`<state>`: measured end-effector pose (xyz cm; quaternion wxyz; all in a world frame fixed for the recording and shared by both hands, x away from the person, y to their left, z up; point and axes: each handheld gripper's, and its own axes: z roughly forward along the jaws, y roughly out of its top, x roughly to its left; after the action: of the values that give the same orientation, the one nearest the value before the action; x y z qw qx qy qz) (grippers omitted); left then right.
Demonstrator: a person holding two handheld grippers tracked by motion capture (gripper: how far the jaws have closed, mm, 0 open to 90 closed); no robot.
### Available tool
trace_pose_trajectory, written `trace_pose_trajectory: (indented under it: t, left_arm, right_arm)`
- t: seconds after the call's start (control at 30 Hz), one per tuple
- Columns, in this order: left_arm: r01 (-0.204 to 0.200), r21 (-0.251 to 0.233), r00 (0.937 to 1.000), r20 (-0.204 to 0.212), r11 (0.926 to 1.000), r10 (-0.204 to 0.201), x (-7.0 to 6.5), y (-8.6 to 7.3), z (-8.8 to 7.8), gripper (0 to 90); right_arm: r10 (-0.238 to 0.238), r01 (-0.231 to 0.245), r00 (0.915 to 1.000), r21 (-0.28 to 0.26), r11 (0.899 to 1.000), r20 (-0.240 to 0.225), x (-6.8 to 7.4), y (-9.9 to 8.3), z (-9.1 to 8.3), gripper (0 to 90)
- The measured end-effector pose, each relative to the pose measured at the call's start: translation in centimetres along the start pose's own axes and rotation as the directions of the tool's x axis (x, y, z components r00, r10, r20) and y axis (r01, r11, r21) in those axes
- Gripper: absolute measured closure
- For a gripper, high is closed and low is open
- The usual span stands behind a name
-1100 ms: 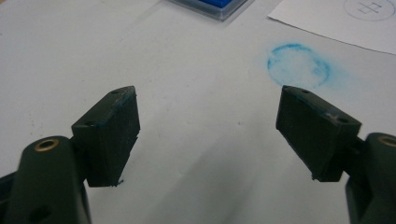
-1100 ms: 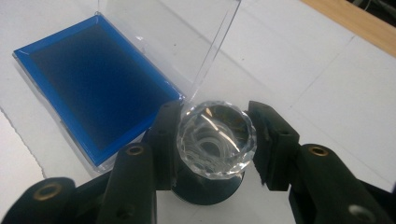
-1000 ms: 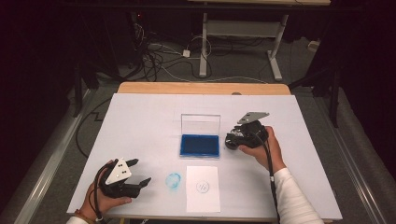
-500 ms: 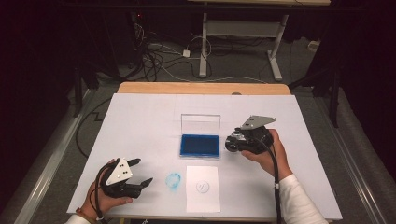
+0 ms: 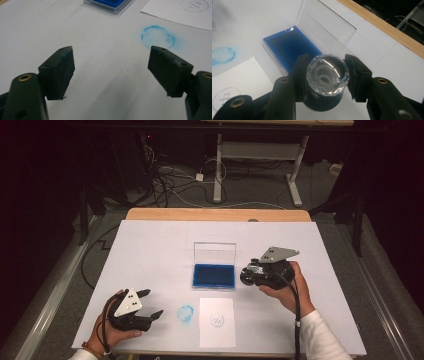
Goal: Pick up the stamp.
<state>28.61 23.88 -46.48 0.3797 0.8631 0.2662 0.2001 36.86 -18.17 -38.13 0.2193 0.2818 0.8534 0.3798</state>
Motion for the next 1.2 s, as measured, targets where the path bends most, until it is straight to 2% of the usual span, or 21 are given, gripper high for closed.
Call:
trace_pose_trajectory:
  t: [0.3,0.5,0.7,0.8,1.0,1.2]
  left_arm:
    - [0.003,0.01,1.0,-0.006,0.9999,-0.003,-0.2,-0.3,-0.2,20.6]
    - [0.009,0.016,0.9999,-0.013,0.9998,-0.009,-0.4,-0.7,-0.5,20.6]
    - [0.015,0.019,0.9995,-0.027,0.9997,-0.015,-0.5,-1.2,-1.0,20.6]
    - [0.014,0.013,0.9994,-0.031,0.9998,-0.013,-0.5,-1.2,-1.2,20.7]
    - [-0.008,0.035,0.9992,-0.039,0.9994,0.009,-0.9,-1.3,-1.2,20.7]
    - [-0.013,0.032,0.9992,-0.038,0.9994,0.015,-1.1,-1.2,-1.2,20.6]
  right_arm:
    - [-0.034,0.033,0.9987,-0.026,0.999,-0.036,1.4,0.1,-0.5,57.0]
    - [-0.077,0.074,0.9943,-0.039,0.996,-0.074,2.6,0.4,-0.6,57.0]
    - [-0.098,0.092,0.9898,-0.055,0.994,-0.104,3.6,0.9,-0.5,57.0]
    - [-0.117,0.11,0.9855,-0.064,0.992,-0.123,4.3,1.2,-0.1,57.0]
    - [-0.124,0.115,0.9833,-0.076,0.99,-0.133,5.0,1.5,0.1,57.0]
    - [-0.146,0.137,0.9781,-0.075,0.988,-0.148,5.7,1.6,0.3,57.0]
